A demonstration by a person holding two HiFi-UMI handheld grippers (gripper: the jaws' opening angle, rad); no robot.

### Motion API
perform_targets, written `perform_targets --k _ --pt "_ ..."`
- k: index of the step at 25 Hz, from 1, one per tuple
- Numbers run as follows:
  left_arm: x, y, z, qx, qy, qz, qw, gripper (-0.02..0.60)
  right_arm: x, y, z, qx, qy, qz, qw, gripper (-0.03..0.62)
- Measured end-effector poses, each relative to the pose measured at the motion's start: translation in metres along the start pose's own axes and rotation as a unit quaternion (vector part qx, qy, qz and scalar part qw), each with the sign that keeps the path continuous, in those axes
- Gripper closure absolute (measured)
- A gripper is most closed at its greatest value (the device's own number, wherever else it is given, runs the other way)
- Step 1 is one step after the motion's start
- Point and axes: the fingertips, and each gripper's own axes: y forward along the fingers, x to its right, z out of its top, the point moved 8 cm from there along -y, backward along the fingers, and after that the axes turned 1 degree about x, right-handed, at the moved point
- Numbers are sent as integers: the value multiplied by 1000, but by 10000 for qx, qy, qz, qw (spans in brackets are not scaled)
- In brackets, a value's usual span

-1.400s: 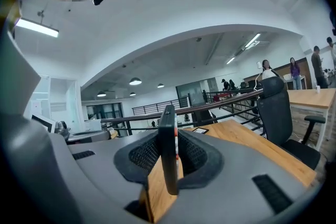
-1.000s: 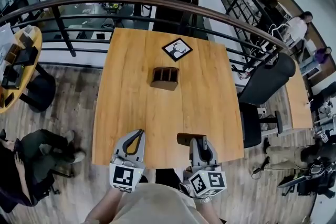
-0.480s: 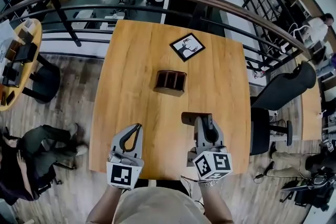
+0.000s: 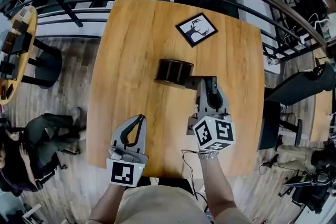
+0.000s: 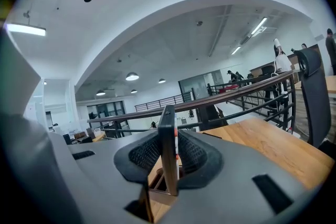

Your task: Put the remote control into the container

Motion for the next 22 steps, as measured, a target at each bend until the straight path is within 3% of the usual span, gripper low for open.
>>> perform_targets --k 8,22 --pt "-3 18 -25 -263 -121 148 9995 563 22 69 -37 -249 37 -189 9995 491" --pt "-19 11 -43 -596 -56 251 9979 563 14 98 -94 -622 -509 -231 9965 491"
